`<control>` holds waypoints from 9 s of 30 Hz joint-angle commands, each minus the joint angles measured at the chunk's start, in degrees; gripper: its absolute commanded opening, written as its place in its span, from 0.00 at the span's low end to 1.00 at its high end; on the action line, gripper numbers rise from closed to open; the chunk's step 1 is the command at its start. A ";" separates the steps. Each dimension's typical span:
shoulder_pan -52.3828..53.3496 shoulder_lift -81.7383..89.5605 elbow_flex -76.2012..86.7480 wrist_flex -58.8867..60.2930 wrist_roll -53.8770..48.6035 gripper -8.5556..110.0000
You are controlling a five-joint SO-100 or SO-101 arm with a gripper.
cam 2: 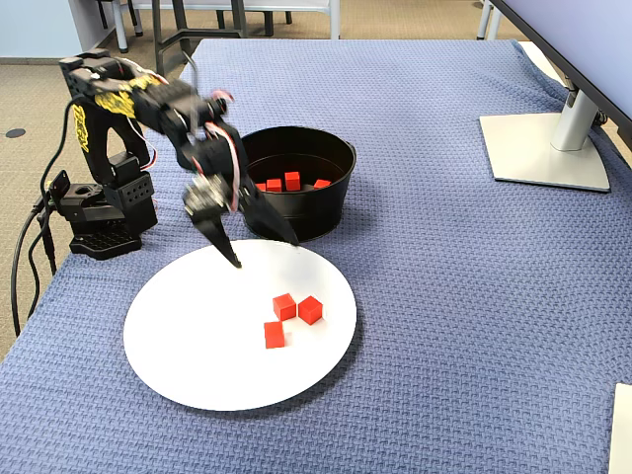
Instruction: Pick up the red cubes from the white plate and place them in the black recipient
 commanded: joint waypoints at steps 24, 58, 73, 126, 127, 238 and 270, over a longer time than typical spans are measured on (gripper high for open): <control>-3.52 -21.62 -19.51 2.81 -7.03 0.32; 0.44 -32.08 -29.18 2.20 -23.64 0.26; -0.53 -18.28 -30.32 9.40 -6.68 0.07; -6.68 -11.16 -20.21 4.83 -13.54 0.39; -7.12 -12.22 -20.21 3.52 -15.03 0.39; -29.62 28.21 7.91 -1.85 -2.72 0.40; 2.90 -25.75 -31.46 5.45 -6.42 0.27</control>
